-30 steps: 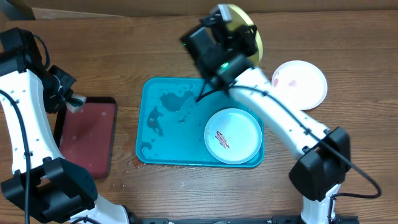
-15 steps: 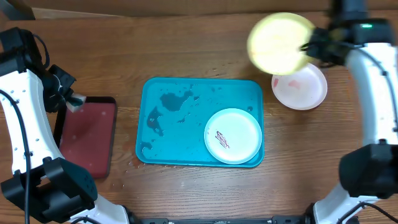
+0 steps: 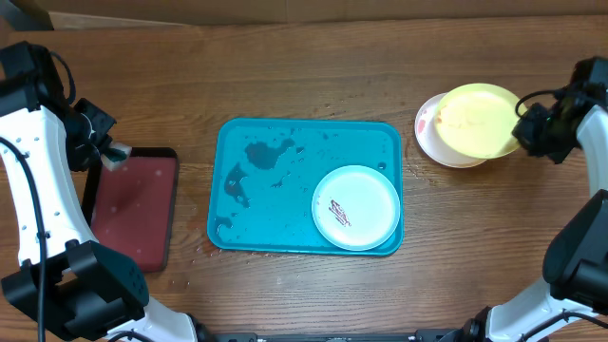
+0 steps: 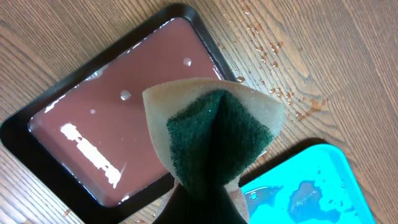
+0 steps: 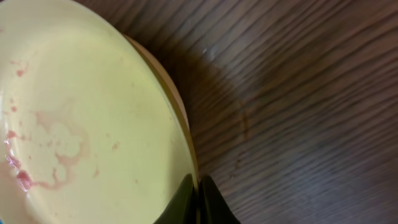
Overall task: Clean dirty plates on tray and stack at the side
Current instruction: 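Stack the yellow plate onto the white plate with the right gripper, then move the right gripper to grip the rim of the remaining white plate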
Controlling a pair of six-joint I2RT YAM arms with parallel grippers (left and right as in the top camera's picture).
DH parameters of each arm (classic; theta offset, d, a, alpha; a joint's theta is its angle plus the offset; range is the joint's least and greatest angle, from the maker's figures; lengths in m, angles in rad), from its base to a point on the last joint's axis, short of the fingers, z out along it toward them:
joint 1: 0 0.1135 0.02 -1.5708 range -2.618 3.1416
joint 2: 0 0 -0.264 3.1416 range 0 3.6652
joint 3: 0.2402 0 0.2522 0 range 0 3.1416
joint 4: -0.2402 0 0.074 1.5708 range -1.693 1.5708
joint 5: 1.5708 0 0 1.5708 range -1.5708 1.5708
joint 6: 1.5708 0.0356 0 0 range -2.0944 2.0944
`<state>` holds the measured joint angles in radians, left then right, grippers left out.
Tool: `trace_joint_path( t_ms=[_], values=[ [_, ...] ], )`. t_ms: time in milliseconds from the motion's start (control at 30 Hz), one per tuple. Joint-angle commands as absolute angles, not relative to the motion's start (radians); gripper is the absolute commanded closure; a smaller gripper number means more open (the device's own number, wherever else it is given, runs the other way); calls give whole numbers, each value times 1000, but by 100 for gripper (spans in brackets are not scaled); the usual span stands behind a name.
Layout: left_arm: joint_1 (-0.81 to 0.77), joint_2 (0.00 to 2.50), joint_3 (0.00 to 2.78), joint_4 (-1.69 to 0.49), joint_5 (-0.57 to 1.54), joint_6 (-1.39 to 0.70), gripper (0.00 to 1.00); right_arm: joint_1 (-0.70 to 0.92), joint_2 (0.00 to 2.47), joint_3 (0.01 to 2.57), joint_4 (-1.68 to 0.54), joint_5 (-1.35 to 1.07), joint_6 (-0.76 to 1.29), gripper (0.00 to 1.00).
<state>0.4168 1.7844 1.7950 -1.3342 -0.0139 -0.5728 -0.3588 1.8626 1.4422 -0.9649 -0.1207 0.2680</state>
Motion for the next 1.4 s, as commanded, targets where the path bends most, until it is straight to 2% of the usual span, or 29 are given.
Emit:
trace_joint_path(
  t_ms=[0, 433, 467, 533, 600, 633, 667, 767, 867, 967, 1067, 1200, 1367],
  values=[
    [411, 1793, 1797, -1331, -6, -561, 96, -346, 1837, 1387, -913, -152, 262, 96],
    [411, 1793, 1797, -1329, -6, -561, 96, -346, 1839, 1368, -884, -161, 265, 96],
    [411, 1793, 1797, -1328, -6, -561, 96, -346, 1839, 1368, -884, -161, 265, 89],
    [411, 1793, 1797, -1327, -6, -561, 96, -340, 1839, 1368, -885, -162, 265, 63],
    [411, 1793, 1797, -1327, -5, -561, 96, -333, 1841, 1368, -885, -163, 266, 43],
    [411, 1793, 1797, -1327, -2, -561, 96, -328, 1842, 1368, -885, -163, 266, 35],
    [411, 1793, 1797, -1327, 1, -561, 96, -321, 1842, 1368, -885, -168, 265, 33],
    [410, 1793, 1797, -1327, 5, -561, 96, -294, 1842, 1368, -889, -263, 244, 33],
    [406, 1793, 1797, -1327, 5, -561, 96, -233, 1842, 1368, -900, -447, 94, 36],
    [398, 1793, 1797, -1327, 5, -561, 96, -115, 1842, 1368, -929, -497, -59, 36],
    [389, 1793, 1797, -1326, 4, -561, 96, 10, 1842, 1368, -940, -431, -141, 36],
    [378, 1794, 1797, -1322, 4, -560, 96, 202, 1842, 1368, -926, -156, -141, 32],
    [372, 1794, 1797, -1323, 1, -552, 96, 334, 1842, 1347, -941, 15, -211, 31]
  ],
)
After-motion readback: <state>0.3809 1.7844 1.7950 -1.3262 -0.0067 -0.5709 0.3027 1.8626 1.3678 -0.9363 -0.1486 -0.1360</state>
